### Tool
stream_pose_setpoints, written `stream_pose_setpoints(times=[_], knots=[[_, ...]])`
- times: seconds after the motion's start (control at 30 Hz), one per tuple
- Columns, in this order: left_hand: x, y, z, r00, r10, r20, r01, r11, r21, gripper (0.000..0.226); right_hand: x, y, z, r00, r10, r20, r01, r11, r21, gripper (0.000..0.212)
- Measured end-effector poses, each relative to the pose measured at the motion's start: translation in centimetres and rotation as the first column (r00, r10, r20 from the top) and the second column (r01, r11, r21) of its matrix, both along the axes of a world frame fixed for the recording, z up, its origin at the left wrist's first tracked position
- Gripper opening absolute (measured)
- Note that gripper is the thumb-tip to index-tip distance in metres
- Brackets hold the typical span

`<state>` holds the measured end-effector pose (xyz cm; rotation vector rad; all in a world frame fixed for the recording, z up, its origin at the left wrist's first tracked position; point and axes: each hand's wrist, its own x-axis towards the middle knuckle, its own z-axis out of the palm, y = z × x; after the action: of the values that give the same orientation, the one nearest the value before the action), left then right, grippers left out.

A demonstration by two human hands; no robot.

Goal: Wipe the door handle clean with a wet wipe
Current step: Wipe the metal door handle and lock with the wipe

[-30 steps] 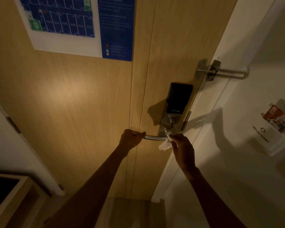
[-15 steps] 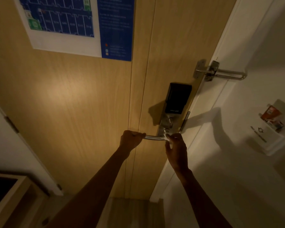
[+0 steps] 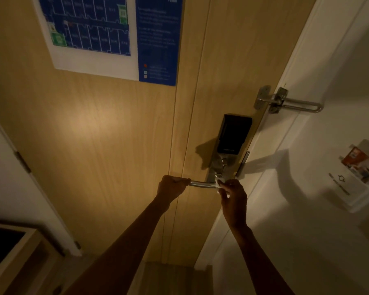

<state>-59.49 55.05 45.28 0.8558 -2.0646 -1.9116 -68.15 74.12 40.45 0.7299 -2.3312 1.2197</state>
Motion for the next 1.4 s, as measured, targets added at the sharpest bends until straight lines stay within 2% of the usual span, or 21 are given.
stream_pose_setpoints(times=[0.07,0.27,0.43,0.5,0.57,0.67,0.8,0.97,1.13,1.3,1.4], knots=[[0.1,0.4,0.0,1.000,0.029,0.003,-0.029,0.999,-0.036,0.014,0.2,-0.7,-0.1,1.000,-0.029,0.012,0.029,1.000,0.003,0.022],[0.0,0.7,-0.1,0.997,0.075,0.022,-0.073,0.996,-0.058,0.014,1.2,-1.7,0.6,0.999,-0.047,-0.021,0.050,0.974,0.221,0.028],[-0.2,0.3,-0.5,0.998,0.064,0.014,-0.063,0.997,-0.038,0.013,0.5,0.2,0.8,0.998,-0.062,-0.025,0.066,0.980,0.190,0.026],[-0.4,0.2,-0.8,0.997,0.075,0.009,-0.075,0.997,-0.028,0.015,1.3,-1.6,0.9,0.999,0.000,-0.053,0.009,0.983,0.182,0.026],[-0.5,0.2,-0.9,0.998,0.067,0.010,-0.066,0.997,-0.030,0.016,2.0,-3.0,0.8,0.994,0.065,-0.088,-0.045,0.976,0.211,0.025],[-0.7,-0.3,-1.0,0.999,0.045,0.028,-0.044,0.998,-0.046,0.013,0.7,-1.8,0.8,0.993,0.047,-0.106,-0.016,0.960,0.280,0.028],[-1.0,-0.4,-1.1,0.998,0.052,0.034,-0.051,0.998,-0.033,0.016,-0.1,-0.5,0.3,1.000,-0.008,-0.029,0.015,0.976,0.219,0.026],[-0.7,-0.4,-0.9,0.999,0.033,-0.006,-0.033,0.999,0.024,0.036,1.3,-2.8,0.1,0.993,0.118,-0.015,-0.113,0.975,0.193,0.026],[-0.9,-0.7,-1.3,0.999,0.053,-0.002,-0.053,0.995,0.084,0.034,1.3,-2.3,1.6,0.993,0.113,0.014,-0.113,0.993,-0.025,0.024],[-0.7,-1.2,-1.7,0.999,0.012,-0.037,-0.006,0.987,0.162,0.043,1.8,-3.6,1.1,0.980,0.198,-0.016,-0.193,0.969,0.157,0.025],[-0.6,-0.9,-1.5,0.999,0.035,-0.017,-0.032,0.991,0.128,0.059,1.0,-3.1,1.1,0.986,0.166,-0.019,-0.161,0.972,0.171,0.024]])
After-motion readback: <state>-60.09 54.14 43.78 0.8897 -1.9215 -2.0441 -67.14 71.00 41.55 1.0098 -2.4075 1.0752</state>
